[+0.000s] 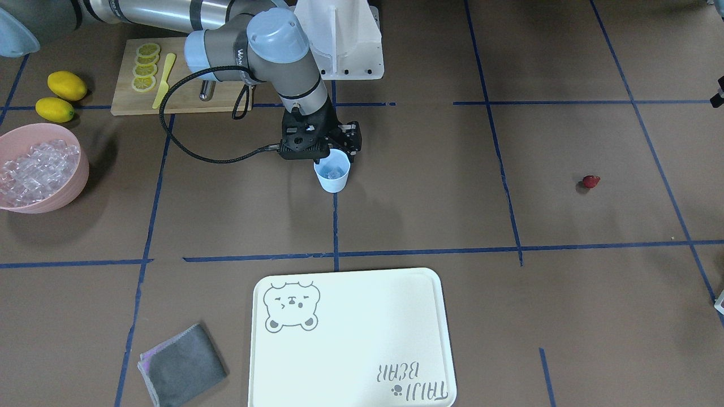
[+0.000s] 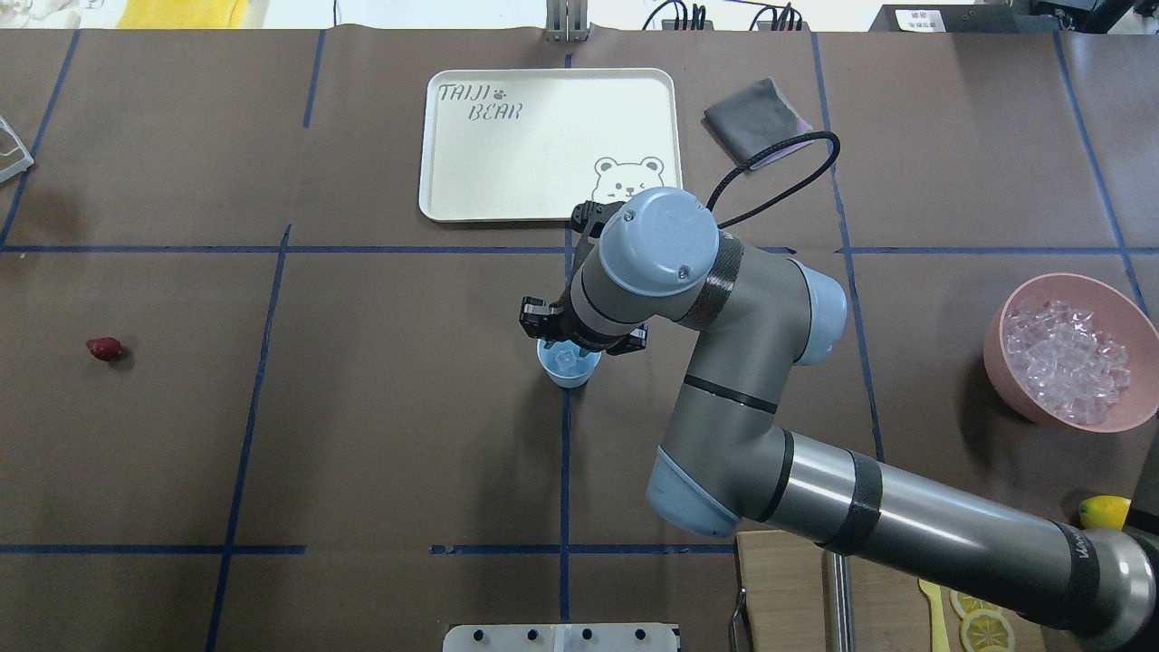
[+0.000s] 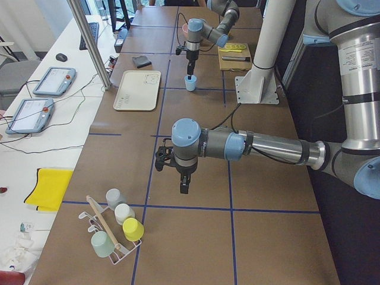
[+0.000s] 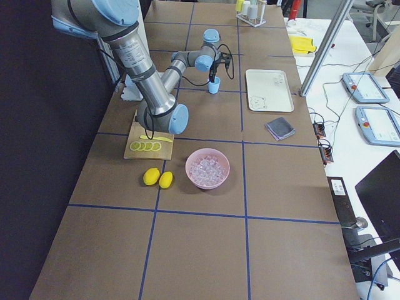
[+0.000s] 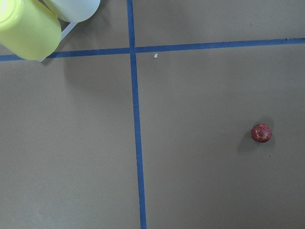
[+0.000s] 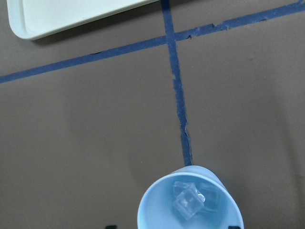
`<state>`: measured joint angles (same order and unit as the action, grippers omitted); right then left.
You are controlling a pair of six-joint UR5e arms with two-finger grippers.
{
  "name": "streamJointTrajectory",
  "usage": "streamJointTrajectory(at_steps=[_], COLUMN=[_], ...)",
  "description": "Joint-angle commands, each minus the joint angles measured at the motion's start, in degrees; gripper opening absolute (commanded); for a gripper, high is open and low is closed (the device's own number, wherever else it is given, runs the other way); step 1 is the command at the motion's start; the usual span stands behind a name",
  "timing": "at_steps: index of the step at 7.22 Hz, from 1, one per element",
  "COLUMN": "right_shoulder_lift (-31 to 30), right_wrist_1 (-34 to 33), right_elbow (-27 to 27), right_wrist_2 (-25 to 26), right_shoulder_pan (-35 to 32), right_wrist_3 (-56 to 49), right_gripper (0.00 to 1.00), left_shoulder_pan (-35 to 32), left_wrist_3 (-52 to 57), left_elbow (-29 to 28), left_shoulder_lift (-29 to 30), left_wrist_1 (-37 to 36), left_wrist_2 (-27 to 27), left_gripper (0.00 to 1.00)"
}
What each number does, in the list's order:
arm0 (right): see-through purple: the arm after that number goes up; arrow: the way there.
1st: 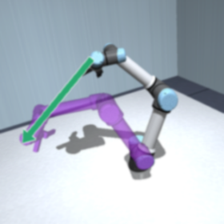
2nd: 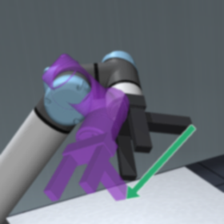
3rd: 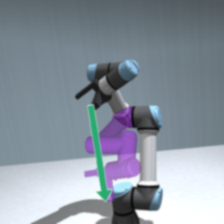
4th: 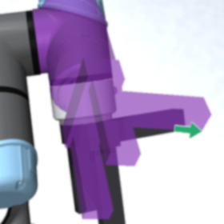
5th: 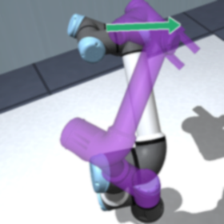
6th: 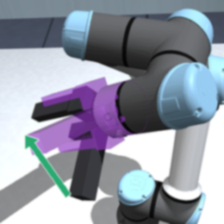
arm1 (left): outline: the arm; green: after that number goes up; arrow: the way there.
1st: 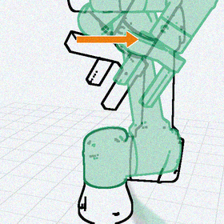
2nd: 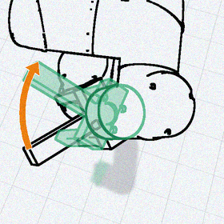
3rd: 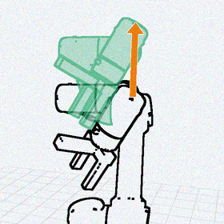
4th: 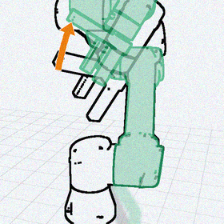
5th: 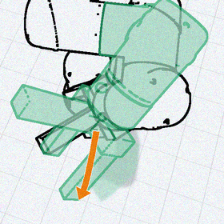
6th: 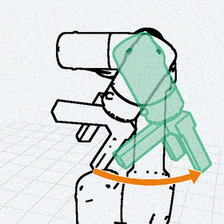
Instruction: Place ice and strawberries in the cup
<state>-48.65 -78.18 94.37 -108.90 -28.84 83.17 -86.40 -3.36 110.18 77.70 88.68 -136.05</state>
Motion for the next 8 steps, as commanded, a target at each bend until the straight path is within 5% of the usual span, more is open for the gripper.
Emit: streamJointTrajectory(at_steps=[1,3,5,8], right_shoulder_lift=[-4.05,-15.97,-26.01,-45.68], right_wrist_1=[-2.05,-8.37,-8.3,-8.22], right_elbow=[9.46,24.14,26.91,27.98], right_wrist_2=[-2.96,-13.91,-21.33,-27.14], right_shoulder_pan=[-3.22,-13.46,-24.2,-38.26], right_wrist_3=[2.24,2.36,-6.97,-42.59], right_gripper=[0.83,0.92,0.99,0.99], left_shoulder_pan=[0.09,2.53,13.05,20.99], left_wrist_3=[0.02,-2.33,-14.26,-23.61], left_elbow=[-0.14,0.03,-1.8,-5.84], left_shoulder_lift=[0.0,0.52,0.79,2.88], left_wrist_1=[-0.09,0.09,9.7,18.71], left_wrist_2=[-0.09,-0.26,0.52,4.62], left_gripper=[1.0,1.0,1.0,1.0])
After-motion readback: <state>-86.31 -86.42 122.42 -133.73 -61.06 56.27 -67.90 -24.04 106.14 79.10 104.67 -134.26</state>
